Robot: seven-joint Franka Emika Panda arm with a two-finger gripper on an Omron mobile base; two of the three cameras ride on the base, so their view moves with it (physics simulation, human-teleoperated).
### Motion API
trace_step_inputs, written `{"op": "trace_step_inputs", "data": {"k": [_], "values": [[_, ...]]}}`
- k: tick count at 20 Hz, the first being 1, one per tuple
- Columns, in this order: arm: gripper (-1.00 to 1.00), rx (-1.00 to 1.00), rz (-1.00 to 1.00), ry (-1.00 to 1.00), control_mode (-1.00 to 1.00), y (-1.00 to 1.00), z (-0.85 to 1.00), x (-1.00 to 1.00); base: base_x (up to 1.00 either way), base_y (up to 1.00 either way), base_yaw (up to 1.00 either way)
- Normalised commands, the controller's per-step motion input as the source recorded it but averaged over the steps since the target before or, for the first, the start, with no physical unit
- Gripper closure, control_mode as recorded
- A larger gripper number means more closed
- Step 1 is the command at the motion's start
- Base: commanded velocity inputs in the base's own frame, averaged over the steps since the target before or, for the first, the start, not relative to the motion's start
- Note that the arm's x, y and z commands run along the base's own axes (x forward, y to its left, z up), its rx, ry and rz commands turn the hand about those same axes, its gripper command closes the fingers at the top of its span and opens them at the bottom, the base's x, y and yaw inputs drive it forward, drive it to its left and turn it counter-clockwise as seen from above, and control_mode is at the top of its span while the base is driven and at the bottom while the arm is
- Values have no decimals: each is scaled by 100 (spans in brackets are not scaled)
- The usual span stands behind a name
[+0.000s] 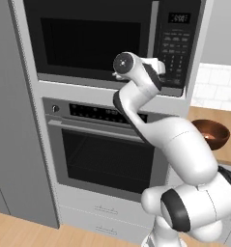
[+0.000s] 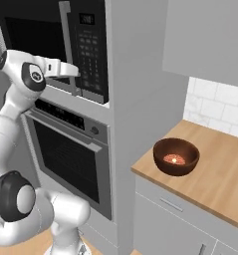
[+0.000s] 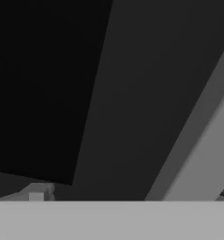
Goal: Open the microwave, place the bowl with waffle inside the microwave, then close the microwave door and turn it on.
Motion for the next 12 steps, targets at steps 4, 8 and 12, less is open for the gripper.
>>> {"op": "trace_step_inputs", "data": {"k": [4,8,12], "values": [[100,6,2,-8,-100,15,-48,71,0,0,0],[100,10,11,-16,-100,56,-53,48,0,0,0],[100,12,16,-37,-100,94,-69,5,0,0,0]]}}
